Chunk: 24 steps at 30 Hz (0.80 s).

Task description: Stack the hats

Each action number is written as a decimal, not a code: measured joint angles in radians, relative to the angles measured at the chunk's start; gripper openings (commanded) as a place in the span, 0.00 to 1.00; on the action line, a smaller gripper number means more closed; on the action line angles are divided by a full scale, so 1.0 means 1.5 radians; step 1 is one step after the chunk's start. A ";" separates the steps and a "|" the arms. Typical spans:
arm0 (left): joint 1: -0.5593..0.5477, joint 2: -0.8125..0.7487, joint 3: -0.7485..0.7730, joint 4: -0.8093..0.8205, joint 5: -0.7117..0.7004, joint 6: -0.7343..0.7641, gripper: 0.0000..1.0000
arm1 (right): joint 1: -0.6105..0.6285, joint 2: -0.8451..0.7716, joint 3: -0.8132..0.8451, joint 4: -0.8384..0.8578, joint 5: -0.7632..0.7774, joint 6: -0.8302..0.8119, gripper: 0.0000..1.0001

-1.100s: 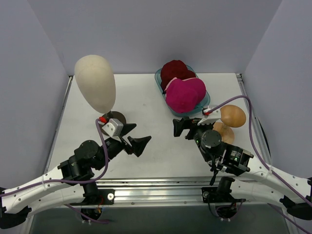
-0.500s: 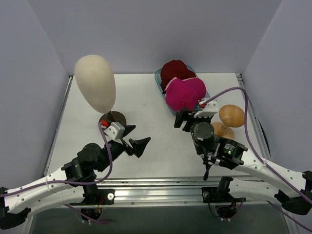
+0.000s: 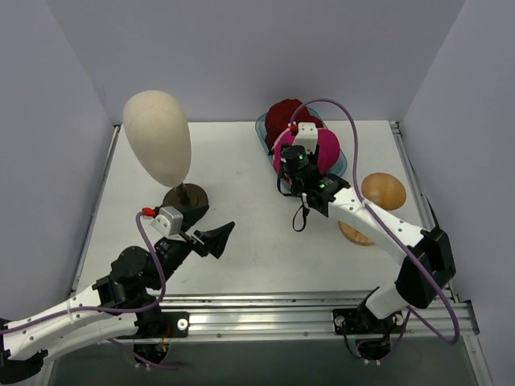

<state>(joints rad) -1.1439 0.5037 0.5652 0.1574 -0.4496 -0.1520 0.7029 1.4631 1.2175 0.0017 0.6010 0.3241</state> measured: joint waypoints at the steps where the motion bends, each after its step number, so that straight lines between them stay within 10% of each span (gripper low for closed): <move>1: 0.000 -0.003 -0.003 0.003 -0.005 0.000 0.94 | -0.009 0.013 0.000 -0.002 -0.018 0.000 0.46; 14: -0.001 -0.021 -0.009 0.012 -0.029 0.000 0.94 | -0.068 0.120 0.002 0.009 -0.091 0.015 0.42; 17: -0.001 -0.025 -0.010 0.012 -0.035 0.000 0.94 | -0.072 0.143 0.009 0.012 -0.091 0.015 0.35; 20: -0.001 -0.026 -0.011 0.013 -0.042 0.000 0.94 | -0.075 0.155 0.021 0.013 -0.093 0.015 0.00; 24: -0.001 -0.025 -0.012 0.013 -0.047 0.000 0.94 | -0.076 0.157 0.039 0.010 -0.095 0.016 0.00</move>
<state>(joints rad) -1.1446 0.4667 0.5472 0.1764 -0.5201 -0.1520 0.5884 1.6993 1.2755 0.0174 0.4591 0.3485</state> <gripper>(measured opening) 0.941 0.007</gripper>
